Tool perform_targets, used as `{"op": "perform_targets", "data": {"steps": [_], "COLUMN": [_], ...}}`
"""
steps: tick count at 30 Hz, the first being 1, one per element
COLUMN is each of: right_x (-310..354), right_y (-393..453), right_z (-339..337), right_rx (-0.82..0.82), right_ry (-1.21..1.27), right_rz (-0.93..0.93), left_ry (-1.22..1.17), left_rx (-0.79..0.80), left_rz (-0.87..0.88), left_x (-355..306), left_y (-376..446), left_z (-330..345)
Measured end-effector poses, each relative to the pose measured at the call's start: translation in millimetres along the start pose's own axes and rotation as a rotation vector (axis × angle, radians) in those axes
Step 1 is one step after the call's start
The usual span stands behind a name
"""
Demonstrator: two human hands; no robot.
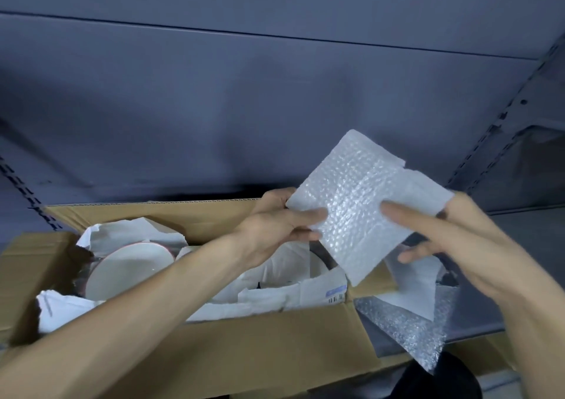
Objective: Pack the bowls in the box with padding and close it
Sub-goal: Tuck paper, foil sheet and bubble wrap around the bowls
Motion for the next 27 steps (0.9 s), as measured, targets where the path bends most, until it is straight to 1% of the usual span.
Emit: {"op": "perform_targets", "data": {"steps": [2, 4, 6, 8, 9, 11, 12, 14, 16, 19, 22, 24, 27], "right_x": [-5, -9, -8, -11, -12, -15, -17, -20, -25, -28, -31, -33, -30], "right_y": [2, 6, 3, -1, -3, -7, -8, -10, -11, -13, -13, -11, -10], "right_z": [3, 9, 17, 24, 27, 34, 36, 41, 47, 56, 59, 60, 65], "right_rx": [-0.15, -0.295, -0.411, -0.484, -0.513, -0.536, -0.533, -0.515, -0.484, -0.486, -0.523, -0.537, -0.512], "right_ry": [-0.137, -0.25, -0.388, -0.535, -0.61, -0.748, -0.791, -0.795, -0.696, -0.564, -0.481, -0.512, -0.54], "right_rz": [0.043, 0.049, 0.002, -0.081, -0.134, -0.23, -0.241, -0.253, -0.255, -0.264, -0.279, -0.273, -0.29], "left_ry": [0.031, 0.172, 0.469, 0.781, 0.894, 1.012, 1.041, 1.109, 1.182, 1.188, 1.222, 1.178, 1.022], "left_rx": [-0.03, -0.082, -0.196, -0.277, -0.283, -0.245, -0.215, -0.154, -0.14, -0.227, -0.327, -0.313, -0.249], "left_rz": [-0.013, -0.022, -0.001, 0.017, 0.015, -0.012, -0.032, -0.072, -0.097, -0.087, -0.024, -0.025, -0.055], "left_x": [2, 3, 0, -2, -2, 1, 4, 12, 20, 25, 22, 20, 18], "left_y": [3, 8, 13, 17, 20, 22, 22, 22, 24, 27, 28, 25, 21], "left_z": [6, 11, 11, 10, 9, 6, 6, 5, 6, 7, 2, -1, -5]}}
Point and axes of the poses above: each hand's wrist, its own y-axis towards the middle knuckle, its own z-axis out of the palm, x = y × z, the point moved 1 cm from there along y, towards the middle knuckle, and after that the axes turned 7 degrees about -y, right-handed, at the moved point
